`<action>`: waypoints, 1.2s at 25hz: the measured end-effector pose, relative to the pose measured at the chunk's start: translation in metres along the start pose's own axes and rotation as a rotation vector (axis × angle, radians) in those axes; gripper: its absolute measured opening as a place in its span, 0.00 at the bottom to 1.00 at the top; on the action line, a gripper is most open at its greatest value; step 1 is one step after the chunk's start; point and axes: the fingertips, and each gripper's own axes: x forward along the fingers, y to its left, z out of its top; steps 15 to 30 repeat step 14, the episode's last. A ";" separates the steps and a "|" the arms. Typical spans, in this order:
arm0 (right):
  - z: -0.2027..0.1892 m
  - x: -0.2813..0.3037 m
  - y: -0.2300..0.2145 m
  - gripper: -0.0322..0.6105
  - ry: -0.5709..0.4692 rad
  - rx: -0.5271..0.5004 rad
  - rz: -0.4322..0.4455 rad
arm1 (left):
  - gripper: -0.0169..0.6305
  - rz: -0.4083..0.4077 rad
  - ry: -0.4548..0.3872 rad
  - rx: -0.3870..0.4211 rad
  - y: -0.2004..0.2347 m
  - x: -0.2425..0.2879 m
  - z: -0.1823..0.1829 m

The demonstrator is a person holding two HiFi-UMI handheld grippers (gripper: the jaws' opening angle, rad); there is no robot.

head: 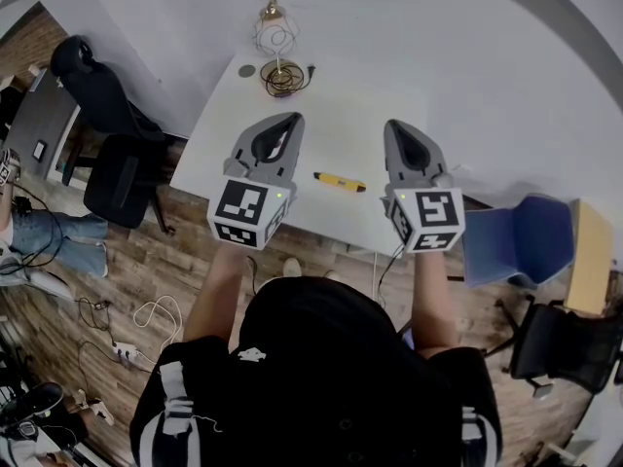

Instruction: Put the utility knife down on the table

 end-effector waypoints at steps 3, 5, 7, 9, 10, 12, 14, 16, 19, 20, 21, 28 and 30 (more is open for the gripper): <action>0.000 0.001 0.000 0.11 -0.004 0.001 0.005 | 0.05 0.003 0.001 -0.001 0.000 0.000 -0.001; 0.001 -0.001 0.001 0.10 -0.007 0.001 0.008 | 0.05 0.005 -0.002 0.001 -0.001 -0.001 0.000; 0.000 -0.001 0.002 0.11 -0.005 -0.001 0.012 | 0.05 0.007 -0.003 0.004 -0.002 -0.002 0.000; 0.000 -0.001 0.002 0.10 0.000 0.000 0.015 | 0.05 0.008 -0.001 0.006 -0.002 -0.002 0.000; -0.001 0.000 0.002 0.11 0.001 0.003 0.017 | 0.05 0.007 0.001 0.007 -0.002 -0.002 0.000; -0.001 0.001 0.002 0.11 -0.001 0.008 0.020 | 0.05 0.006 0.004 0.009 -0.002 -0.001 0.001; -0.001 0.001 0.002 0.11 0.000 0.013 0.022 | 0.05 0.005 0.006 0.011 -0.002 -0.001 0.001; -0.001 0.001 0.002 0.11 0.000 0.013 0.022 | 0.05 0.005 0.006 0.011 -0.002 -0.001 0.001; -0.001 0.001 0.002 0.11 0.000 0.013 0.022 | 0.05 0.005 0.006 0.011 -0.002 -0.001 0.001; -0.001 0.001 0.002 0.11 0.000 0.013 0.022 | 0.05 0.005 0.006 0.011 -0.002 -0.001 0.001; -0.001 0.001 0.002 0.11 0.000 0.013 0.022 | 0.05 0.005 0.006 0.011 -0.002 -0.001 0.001; -0.001 0.001 0.002 0.11 0.000 0.013 0.022 | 0.05 0.005 0.006 0.011 -0.002 -0.001 0.001; -0.001 0.001 0.002 0.11 0.000 0.013 0.022 | 0.05 0.005 0.006 0.011 -0.002 -0.001 0.001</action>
